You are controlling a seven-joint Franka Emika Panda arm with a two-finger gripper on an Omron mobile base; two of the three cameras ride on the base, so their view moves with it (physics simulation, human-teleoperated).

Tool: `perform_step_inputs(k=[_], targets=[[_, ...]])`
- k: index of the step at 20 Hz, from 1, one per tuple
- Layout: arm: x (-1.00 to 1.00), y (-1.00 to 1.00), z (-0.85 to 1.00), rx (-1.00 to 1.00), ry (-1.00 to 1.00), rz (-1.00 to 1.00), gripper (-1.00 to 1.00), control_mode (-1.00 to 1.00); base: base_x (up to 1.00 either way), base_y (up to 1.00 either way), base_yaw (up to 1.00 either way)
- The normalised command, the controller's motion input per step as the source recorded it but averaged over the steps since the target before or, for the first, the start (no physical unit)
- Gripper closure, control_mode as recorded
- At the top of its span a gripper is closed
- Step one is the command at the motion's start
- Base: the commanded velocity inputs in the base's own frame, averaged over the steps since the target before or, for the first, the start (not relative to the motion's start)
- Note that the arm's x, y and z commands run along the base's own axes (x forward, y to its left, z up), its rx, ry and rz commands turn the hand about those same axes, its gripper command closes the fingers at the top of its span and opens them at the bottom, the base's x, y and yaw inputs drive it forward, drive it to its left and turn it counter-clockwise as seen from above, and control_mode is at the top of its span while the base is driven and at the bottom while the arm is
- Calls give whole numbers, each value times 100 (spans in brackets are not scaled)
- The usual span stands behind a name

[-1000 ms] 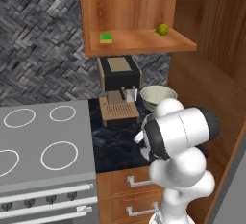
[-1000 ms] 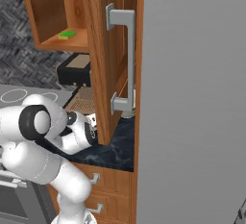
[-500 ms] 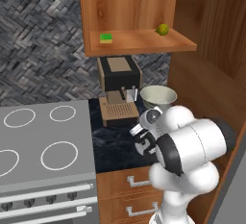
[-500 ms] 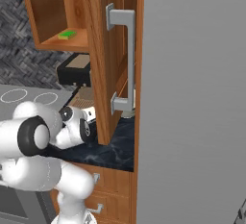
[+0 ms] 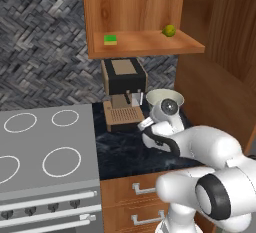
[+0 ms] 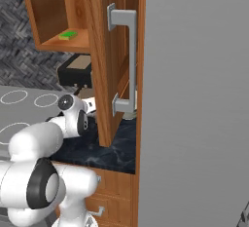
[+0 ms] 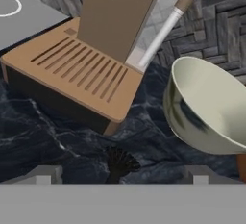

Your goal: Pick the dish brush and sponge from the cabinet and place them on the counter.

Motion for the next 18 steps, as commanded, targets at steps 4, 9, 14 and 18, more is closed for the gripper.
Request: perform_step_inputs(k=[4,9,14,18], targets=[[-11,0,14,2,-6,0,-100,-100,0,0,0],[-1,0,0,0,0,0,-100,-100,0,0,0],[0,0,0,0,0,0,-100,-100,0,0,0],[-7,0,3,0,-2,1,-100,-100,0,0,0]])
